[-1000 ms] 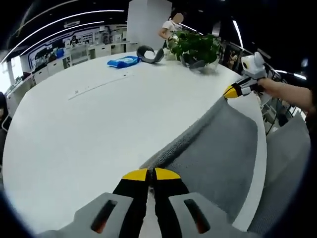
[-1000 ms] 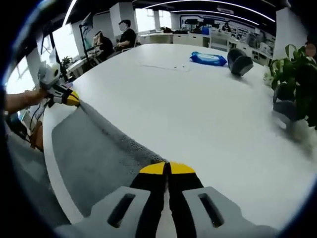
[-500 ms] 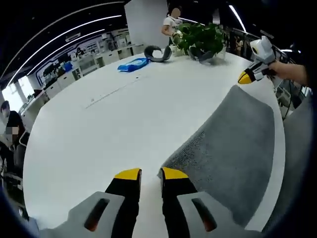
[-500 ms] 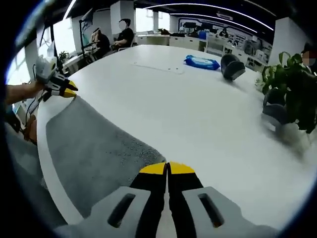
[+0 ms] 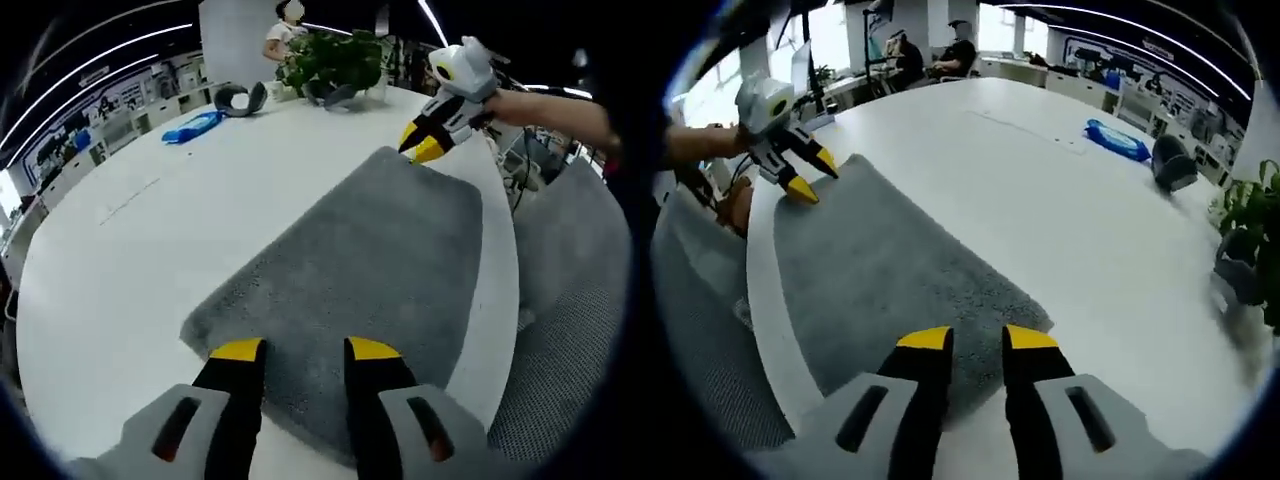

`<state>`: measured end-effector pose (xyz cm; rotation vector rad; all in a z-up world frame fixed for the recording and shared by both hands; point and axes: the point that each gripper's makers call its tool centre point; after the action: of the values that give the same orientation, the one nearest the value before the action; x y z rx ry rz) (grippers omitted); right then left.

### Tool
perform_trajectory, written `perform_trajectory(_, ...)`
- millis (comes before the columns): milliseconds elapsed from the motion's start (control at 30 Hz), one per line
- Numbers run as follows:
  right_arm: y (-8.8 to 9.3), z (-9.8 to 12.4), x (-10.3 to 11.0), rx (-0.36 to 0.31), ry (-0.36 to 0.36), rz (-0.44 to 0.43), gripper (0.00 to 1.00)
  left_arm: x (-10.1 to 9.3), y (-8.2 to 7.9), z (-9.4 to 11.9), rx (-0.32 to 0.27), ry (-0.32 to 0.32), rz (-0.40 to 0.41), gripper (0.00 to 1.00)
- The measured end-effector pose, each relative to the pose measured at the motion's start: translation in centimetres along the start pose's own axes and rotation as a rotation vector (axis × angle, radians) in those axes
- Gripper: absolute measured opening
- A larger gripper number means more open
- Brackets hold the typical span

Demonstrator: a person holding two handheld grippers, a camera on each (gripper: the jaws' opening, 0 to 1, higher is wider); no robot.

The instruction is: Fold the towel on the table until its edges align and the towel forms a compact rectangular stack.

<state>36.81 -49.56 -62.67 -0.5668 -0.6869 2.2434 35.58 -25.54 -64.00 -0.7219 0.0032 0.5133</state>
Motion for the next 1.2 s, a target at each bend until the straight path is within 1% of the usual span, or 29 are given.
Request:
perform_trajectory(33, -0.2, 0.1, 0.7, -0.016, -0.022, 0.041, 0.34, -0.5, 0.2, 0.0, 0.002, 0.023, 0.017, 0.42)
perform_trajectory(67, -0.4, 0.5, 1.9, -0.031, -0.072, 0.089, 0.4, -1.0, 0.4, 0.0, 0.003, 0.045, 0.022, 0.46)
perform_trajectory(133, 0.1, 0.9, 3.3, -0.024, -0.103, 0.15, 0.48, -1.4, 0.6, 0.3, 0.001, 0.049, 0.013, 0.5)
perform_trajectory(200, 0.7, 1.0, 4.0, -0.008, -0.113, 0.213, 0.5, -1.3, 1.0, 0.5, 0.013, 0.036, 0.003, 0.5)
perform_trajectory(233, 1.3, 0.8, 3.9, 0.014, -0.093, 0.238, 0.5, -1.3, 1.4, 0.6, 0.025, 0.024, -0.009, 0.5)
perform_trajectory(267, 1.7, 0.7, 3.9, 0.026, -0.087, 0.246, 0.5, -1.2, 1.6, 0.6, 0.03, 0.017, -0.011, 0.5)
perform_trajectory(333, 2.8, 0.2, 4.0, 0.062, -0.082, 0.238, 0.5, -1.3, 1.8, 0.4, 0.023, 0.016, -0.004, 0.5)
perform_trajectory(367, 3.3, 0.0, 4.0, 0.079, -0.085, 0.205, 0.49, -1.4, 2.0, 0.2, 0.028, 0.016, -0.002, 0.5)
perform_trajectory(400, 3.3, 0.0, 4.2, 0.071, -0.088, 0.164, 0.49, -1.3, 2.2, 0.1, 0.044, 0.007, -0.025, 0.49)
perform_trajectory(433, 3.3, -0.1, 4.1, 0.066, -0.087, 0.153, 0.48, -1.0, 2.2, 0.0, 0.066, -0.014, -0.096, 0.49)
perform_trajectory(467, 3.4, 0.0, 3.9, 0.064, -0.083, 0.158, 0.48, -1.3, 1.9, -0.1, 0.059, -0.012, -0.117, 0.49)
perform_trajectory(500, 3.4, 0.1, 4.0, 0.06, -0.082, 0.152, 0.48, -1.5, 1.9, -0.2, 0.071, -0.008, -0.098, 0.48)
perform_trajectory(567, 3.5, 0.1, 4.2, 0.061, -0.073, 0.133, 0.47, -1.3, 2.0, -0.2, 0.082, -0.016, -0.088, 0.47)
perform_trajectory(700, 3.8, 0.5, 4.6, 0.06, -0.05, 0.105, 0.46, -1.1, 2.1, -0.1, 0.072, -0.01, -0.073, 0.47)
perform_trajectory(767, 4.1, 0.7, 5.0, 0.058, -0.04, 0.089, 0.46, -1.1, 2.1, -0.1, 0.073, -0.008, -0.075, 0.47)
perform_trajectory(833, 4.3, 1.0, 5.3, 0.052, -0.029, 0.071, 0.45, -1.2, 2.0, -0.2, 0.087, -0.009, -0.083, 0.46)
perform_trajectory(933, 4.5, 1.3, 5.7, 0.049, -0.016, 0.045, 0.45, -1.6, 1.9, -0.3, 0.123, -0.004, -0.119, 0.4)
perform_trajectory(1033, 4.7, 1.6, 6.2, 0.051, 0.001, 0.024, 0.45, -2.5, 1.8, -0.7, 0.177, 0.013, -0.211, 0.29)
perform_trajectory(1133, 4.9, 1.8, 6.5, 0.056, 0.025, 0.005, 0.45, -2.9, 1.6, -0.7, 0.208, -0.018, -0.302, 0.23)
perform_trajectory(1200, 4.9, 2.0, 6.8, 0.051, 0.046, 0.007, 0.44, -3.2, 1.6, -0.8, 0.228, -0.037, -0.37, 0.2)
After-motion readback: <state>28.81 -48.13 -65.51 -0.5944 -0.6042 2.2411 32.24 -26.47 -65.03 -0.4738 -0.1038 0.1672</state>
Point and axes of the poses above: the point that each gripper's makers call its tool centre point, and the gripper's own axes: z roughly backward along the fingers, x roughly to its left, y roughly out of its underside, and after that the axes turned 14 degrees about y, right-handed
